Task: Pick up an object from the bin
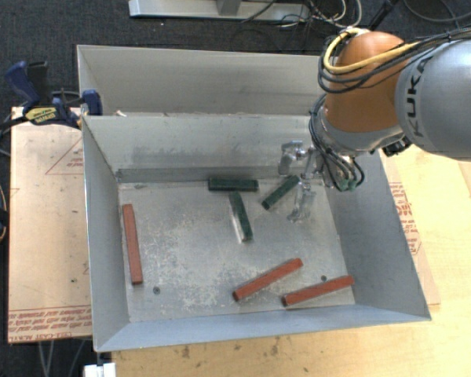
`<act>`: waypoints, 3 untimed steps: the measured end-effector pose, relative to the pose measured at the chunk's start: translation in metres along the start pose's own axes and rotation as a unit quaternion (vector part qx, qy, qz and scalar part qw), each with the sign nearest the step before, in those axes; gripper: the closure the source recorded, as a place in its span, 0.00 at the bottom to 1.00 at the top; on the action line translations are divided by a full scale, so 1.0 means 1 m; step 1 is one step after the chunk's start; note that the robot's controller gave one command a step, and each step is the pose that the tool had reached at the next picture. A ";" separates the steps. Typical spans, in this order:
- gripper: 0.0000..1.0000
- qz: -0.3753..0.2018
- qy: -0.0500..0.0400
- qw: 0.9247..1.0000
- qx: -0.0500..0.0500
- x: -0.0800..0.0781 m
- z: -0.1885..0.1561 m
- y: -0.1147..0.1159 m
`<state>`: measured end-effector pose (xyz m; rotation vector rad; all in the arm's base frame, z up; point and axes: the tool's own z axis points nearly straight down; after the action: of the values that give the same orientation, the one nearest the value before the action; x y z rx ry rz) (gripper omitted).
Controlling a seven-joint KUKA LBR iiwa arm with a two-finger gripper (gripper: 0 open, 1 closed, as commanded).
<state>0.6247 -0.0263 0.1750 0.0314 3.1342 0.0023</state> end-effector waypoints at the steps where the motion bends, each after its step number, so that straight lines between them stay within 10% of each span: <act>1: 0.00 -0.059 0.007 0.998 -0.001 0.017 0.018 -0.031; 2: 0.00 -0.082 -0.003 0.997 0.002 -0.010 0.052 0.000; 3: 1.00 -0.060 -0.001 0.998 0.000 0.143 0.102 -0.036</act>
Offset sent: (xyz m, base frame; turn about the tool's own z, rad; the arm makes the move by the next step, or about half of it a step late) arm 0.0283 0.0409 -0.1050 -0.1630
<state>0.4820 -0.0593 0.0720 -0.1569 3.1288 0.0012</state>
